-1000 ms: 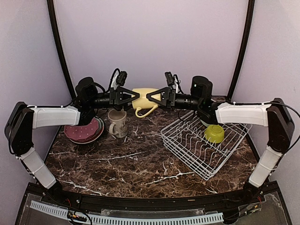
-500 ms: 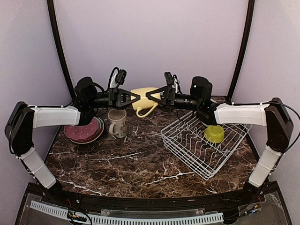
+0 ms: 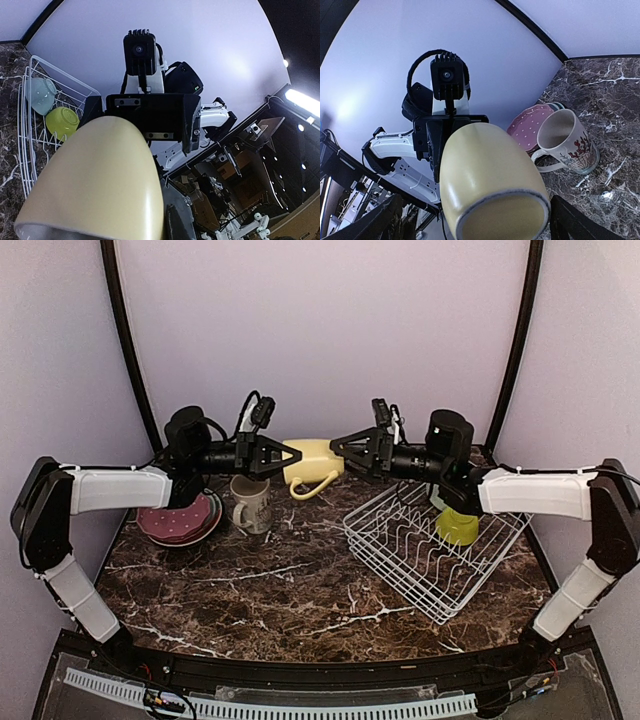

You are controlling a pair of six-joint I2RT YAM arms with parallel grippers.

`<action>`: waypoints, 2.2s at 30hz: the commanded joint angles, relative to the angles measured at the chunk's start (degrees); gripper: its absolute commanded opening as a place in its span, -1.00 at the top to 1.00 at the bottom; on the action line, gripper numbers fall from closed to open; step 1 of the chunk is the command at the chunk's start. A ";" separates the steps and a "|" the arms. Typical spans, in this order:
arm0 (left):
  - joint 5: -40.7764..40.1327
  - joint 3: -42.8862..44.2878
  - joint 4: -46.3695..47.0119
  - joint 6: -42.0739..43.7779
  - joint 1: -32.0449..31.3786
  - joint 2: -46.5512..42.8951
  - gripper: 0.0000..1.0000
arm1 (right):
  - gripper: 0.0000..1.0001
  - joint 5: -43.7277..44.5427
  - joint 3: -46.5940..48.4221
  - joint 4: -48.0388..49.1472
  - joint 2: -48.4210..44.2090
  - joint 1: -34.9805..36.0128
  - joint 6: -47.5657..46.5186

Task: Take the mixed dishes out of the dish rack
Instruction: Pass from the right arm to the left, then place the cup at the center of the board.

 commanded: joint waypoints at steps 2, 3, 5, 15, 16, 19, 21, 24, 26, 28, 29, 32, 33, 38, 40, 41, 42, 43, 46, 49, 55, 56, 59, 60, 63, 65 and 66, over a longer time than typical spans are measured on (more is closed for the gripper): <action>-1.19 0.26 -2.01 2.08 1.01 -2.61 0.98 | -0.97 -1.68 -2.86 -5.26 -6.57 -2.14 -1.36; -1.45 0.61 -3.55 4.23 1.01 -2.95 0.98 | -0.97 -1.86 -2.93 -9.58 -7.83 -2.45 -3.10; -2.47 1.24 -8.42 8.07 1.02 -4.22 0.98 | -0.97 -0.20 -2.33 -20.29 -10.54 -2.59 -8.42; -17.45 4.48 -39.39 17.83 0.19 -11.63 0.98 | -0.97 16.03 1.15 -49.68 -17.83 -3.61 -22.75; -19.20 4.76 -42.11 18.03 -0.20 -12.34 0.98 | -0.97 18.84 1.87 -51.00 -18.14 -3.58 -23.55; -27.35 4.40 -55.77 20.69 -2.42 -18.20 0.98 | -0.97 27.37 1.09 -52.08 -20.10 -3.61 -24.95; -32.30 3.07 -62.44 22.29 -4.52 -22.10 0.98 | -0.97 31.58 -0.63 -50.32 -21.85 -3.56 -25.18; -36.71 -1.72 -69.02 20.37 -6.10 -27.13 0.99 | -0.97 36.22 -1.02 -49.41 -23.20 -3.56 -27.19; -40.32 -4.57 -73.58 18.26 -6.44 -30.71 0.98 | -0.97 38.12 -0.08 -50.39 -23.06 -3.56 -29.42; -44.52 -6.22 -79.42 16.87 -6.75 -33.26 0.98 | -0.97 39.17 0.96 -51.82 -22.72 -3.56 -31.81; -47.81 -6.40 -81.15 16.38 -6.79 -34.25 0.98 | -0.97 40.47 1.40 -52.81 -22.56 -3.57 -32.61; -56.30 -6.17 -87.63 15.14 -6.81 -34.84 0.98 | -0.97 42.33 1.95 -54.76 -22.62 -3.56 -34.42; -59.32 -6.21 -87.98 14.46 -6.81 -34.58 0.98 | -0.97 42.93 1.70 -54.91 -22.83 -3.56 -34.50; -67.48 -5.69 -87.35 12.40 -6.81 -30.16 0.98 | -0.97 44.10 0.20 -54.89 -25.28 -3.56 -34.23; -68.60 -4.65 -87.30 12.76 -6.81 -27.46 0.99 | -0.97 43.69 -0.62 -54.76 -26.62 -3.64 -34.61; -68.51 -3.76 -86.98 13.57 -6.81 -26.49 0.99 | -0.97 43.32 -1.01 -54.67 -27.32 -3.62 -34.90; -67.93 -3.28 -86.28 14.03 -6.81 -24.43 0.98 | -0.97 43.32 -1.53 -54.61 -28.09 -3.65 -34.97; -67.47 -1.99 -86.07 15.10 -6.81 -23.35 0.98 | -0.97 43.37 -2.09 -54.63 -28.79 -3.65 -34.97; -66.50 1.83 -87.33 17.83 -6.81 -17.04 0.98 | -0.97 43.52 -3.78 -54.42 -31.05 -3.65 -34.69; -67.60 7.06 -90.41 21.26 -6.81 -12.63 0.98 | -0.97 43.59 -5.13 -54.45 -32.60 -3.65 -34.18; -67.77 10.87 -93.53 24.06 -6.81 -8.00 0.98 | -0.97 44.64 -6.64 -54.71 -34.81 -3.73 -33.83; -68.16 10.99 -93.83 24.16 -6.81 -7.70 0.98 | -0.97 44.73 -6.73 -54.72 -35.09 -3.74 -33.88; -68.69 10.64 -94.01 24.20 -6.81 -7.64 0.98 | -0.97 45.02 -7.05 -54.45 -35.39 -3.77 -34.05; -68.55 10.30 -93.90 24.28 -6.81 -7.57 0.98 | -0.97 45.00 -7.10 -54.24 -35.31 -3.75 -34.09; -67.41 10.29 -93.20 24.63 -6.81 -6.43 0.98 | -0.97 44.52 -6.74 -53.83 -34.22 -3.83 -34.18; -67.12 10.80 -93.20 25.03 -6.74 -5.36 0.98 | -0.97 43.86 -6.36 -53.75 -33.33 -3.85 -34.11; -67.11 11.17 -93.27 25.21 -6.72 -4.98 0.98 | -0.97 43.50 -6.17 -53.68 -33.09 -3.83 -34.10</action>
